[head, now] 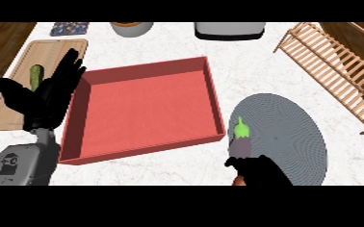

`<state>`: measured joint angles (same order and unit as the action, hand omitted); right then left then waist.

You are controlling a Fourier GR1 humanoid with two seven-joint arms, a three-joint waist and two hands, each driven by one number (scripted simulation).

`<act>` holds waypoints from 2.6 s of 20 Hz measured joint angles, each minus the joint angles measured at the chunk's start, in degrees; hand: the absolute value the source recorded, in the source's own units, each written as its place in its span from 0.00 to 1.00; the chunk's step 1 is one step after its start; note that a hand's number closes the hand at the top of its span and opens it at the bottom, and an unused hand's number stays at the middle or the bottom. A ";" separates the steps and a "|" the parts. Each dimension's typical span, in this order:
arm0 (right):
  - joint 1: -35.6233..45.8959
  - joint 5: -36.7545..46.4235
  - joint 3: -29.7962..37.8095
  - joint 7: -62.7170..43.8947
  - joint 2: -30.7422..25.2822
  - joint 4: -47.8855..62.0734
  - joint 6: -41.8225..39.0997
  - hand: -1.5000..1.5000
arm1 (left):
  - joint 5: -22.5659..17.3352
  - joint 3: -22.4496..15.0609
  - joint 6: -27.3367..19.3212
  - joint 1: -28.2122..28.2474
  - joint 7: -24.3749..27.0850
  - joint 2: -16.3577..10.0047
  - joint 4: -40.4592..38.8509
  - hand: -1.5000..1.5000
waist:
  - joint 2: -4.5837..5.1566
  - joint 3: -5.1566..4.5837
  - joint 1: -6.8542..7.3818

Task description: Pick the sweet potato from the placemat and place it in the tiered shelf

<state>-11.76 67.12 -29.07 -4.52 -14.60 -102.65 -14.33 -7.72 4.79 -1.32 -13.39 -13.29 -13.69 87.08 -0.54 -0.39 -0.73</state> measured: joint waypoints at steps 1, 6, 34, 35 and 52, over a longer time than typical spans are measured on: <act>-1.25 -0.34 -0.52 -0.29 0.38 -1.90 0.24 1.00 | -0.08 0.28 0.07 -0.55 -0.69 -0.40 0.18 0.50 | 0.09 0.08 0.02; -7.26 -7.94 -0.29 0.10 4.30 -13.63 2.20 1.00 | -0.05 0.63 0.01 0.12 -0.52 -0.40 0.50 0.50 | 0.20 0.31 -0.44; 30.85 -35.13 54.84 -23.16 2.35 -24.17 -20.10 1.00 | 0.72 0.36 0.35 0.07 -0.31 0.84 0.75 0.50 | 0.39 0.38 0.16; 32.61 -37.57 57.21 -24.10 0.84 -22.88 -20.91 1.00 | 0.72 0.51 0.49 0.01 -0.07 0.79 0.42 0.50 | 0.40 0.39 0.19; 35.69 -46.51 73.69 -0.39 -21.24 17.72 -14.40 1.00 | 1.15 1.15 1.69 -1.15 -0.65 1.02 0.00 0.50 | 0.62 0.41 0.92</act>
<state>23.93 20.61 44.62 -4.92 -35.84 -84.93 -28.73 -6.57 5.94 0.37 -14.55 -13.95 -12.67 87.08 0.07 0.02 0.19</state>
